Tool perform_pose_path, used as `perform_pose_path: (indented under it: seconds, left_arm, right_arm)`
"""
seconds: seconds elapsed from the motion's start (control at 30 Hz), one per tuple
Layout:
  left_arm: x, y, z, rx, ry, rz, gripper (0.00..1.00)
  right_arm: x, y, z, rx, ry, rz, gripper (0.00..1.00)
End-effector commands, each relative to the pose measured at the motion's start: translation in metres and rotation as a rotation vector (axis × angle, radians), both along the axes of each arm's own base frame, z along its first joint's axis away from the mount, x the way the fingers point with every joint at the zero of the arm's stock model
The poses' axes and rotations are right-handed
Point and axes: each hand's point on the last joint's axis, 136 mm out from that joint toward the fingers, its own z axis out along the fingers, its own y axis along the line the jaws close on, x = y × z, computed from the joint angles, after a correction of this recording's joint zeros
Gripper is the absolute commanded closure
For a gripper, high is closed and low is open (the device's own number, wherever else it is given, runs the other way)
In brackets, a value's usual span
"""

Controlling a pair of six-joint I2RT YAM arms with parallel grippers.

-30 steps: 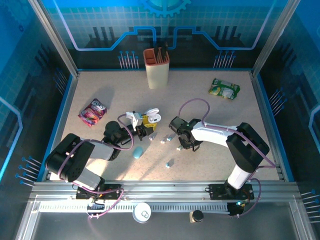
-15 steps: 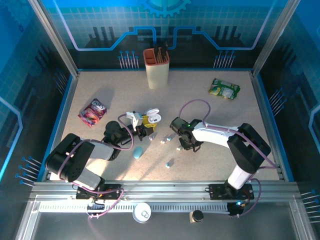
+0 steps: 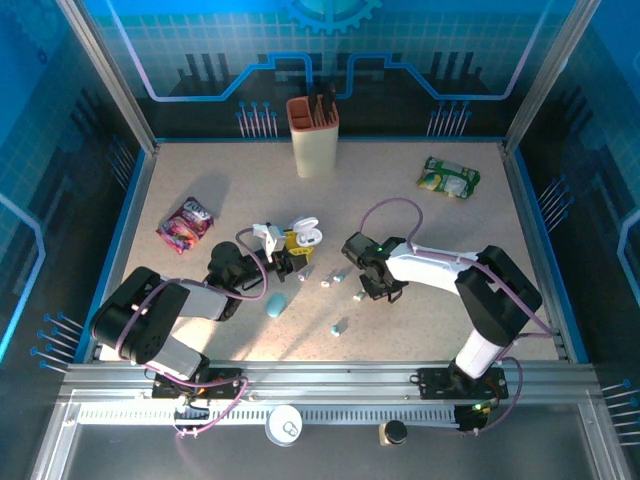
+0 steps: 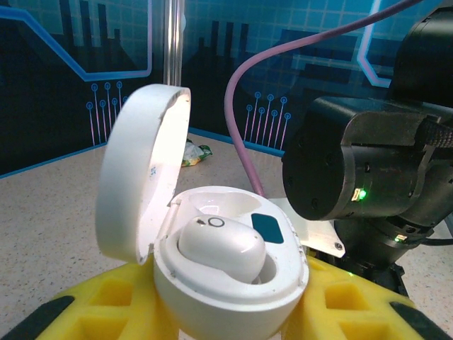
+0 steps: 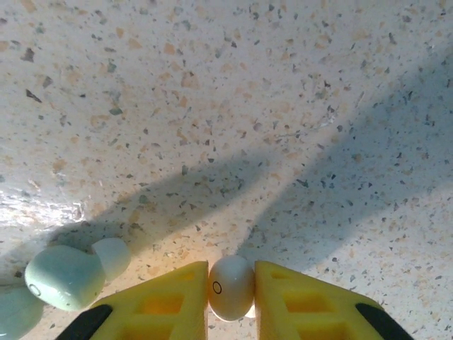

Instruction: Insert the wireless bluetooth earbuds into the charging case

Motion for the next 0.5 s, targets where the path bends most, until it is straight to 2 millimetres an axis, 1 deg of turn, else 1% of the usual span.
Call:
perform_pose_path:
  seconds: [0.0, 0.1, 0.23, 0.37, 0.47]
  left_arm:
    - [-0.003, -0.001, 0.013, -0.007, -0.058, -0.027, 0.65]
    - [-0.003, -0.002, 0.012, -0.008, -0.057, -0.034, 0.65]
    - [-0.005, -0.005, 0.013, -0.014, -0.061, -0.059, 0.65]
    - [-0.006, -0.01, 0.011, -0.007, -0.059, -0.078, 0.65]
    - [-0.006, -0.016, 0.009, 0.009, -0.062, -0.092, 0.65]
  right_arm:
    - [0.002, -0.001, 0.016, 0.053, -0.032, -0.01, 0.79]
    - [0.003, 0.004, 0.029, 0.136, -0.055, -0.014, 0.78]
    - [0.003, 0.014, 0.054, 0.263, -0.086, -0.007, 0.79]
    - [0.003, 0.032, 0.091, 0.439, -0.128, 0.019, 0.79]
    - [-0.001, 0.049, 0.123, 0.577, -0.143, 0.07, 0.78]
